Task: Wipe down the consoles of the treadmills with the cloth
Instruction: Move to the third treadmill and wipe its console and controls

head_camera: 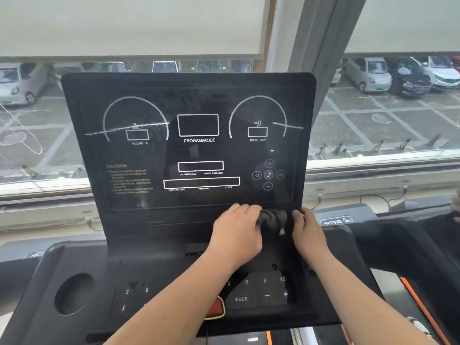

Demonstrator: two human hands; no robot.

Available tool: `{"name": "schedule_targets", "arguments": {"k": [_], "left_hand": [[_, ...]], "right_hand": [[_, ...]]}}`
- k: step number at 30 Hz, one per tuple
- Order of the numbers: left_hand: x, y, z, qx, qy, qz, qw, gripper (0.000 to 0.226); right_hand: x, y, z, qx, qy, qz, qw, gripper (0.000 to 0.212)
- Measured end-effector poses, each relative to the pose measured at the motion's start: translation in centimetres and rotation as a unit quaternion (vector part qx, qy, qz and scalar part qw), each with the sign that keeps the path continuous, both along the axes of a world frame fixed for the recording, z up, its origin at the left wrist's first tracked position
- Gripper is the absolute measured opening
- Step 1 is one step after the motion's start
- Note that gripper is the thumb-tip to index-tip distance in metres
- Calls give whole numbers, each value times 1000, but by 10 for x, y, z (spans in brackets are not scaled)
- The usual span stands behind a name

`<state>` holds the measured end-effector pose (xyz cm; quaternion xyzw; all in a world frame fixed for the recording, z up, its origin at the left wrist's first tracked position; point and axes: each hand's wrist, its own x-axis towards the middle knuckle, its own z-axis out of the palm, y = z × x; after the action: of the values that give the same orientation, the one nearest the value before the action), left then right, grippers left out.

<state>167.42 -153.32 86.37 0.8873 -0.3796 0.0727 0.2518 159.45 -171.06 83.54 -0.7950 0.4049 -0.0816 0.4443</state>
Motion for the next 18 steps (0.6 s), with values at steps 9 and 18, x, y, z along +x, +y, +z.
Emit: {"name": "schedule_targets", "arguments": {"k": [9,18], "left_hand": [[38,106,0,-10,6,51,999,22],[69,198,-5,1,20,72,997,29]], "right_hand": [[7,51,32,-126,-34,-116,985,41],[36,173,37,-110,-145,88,979,17]]}}
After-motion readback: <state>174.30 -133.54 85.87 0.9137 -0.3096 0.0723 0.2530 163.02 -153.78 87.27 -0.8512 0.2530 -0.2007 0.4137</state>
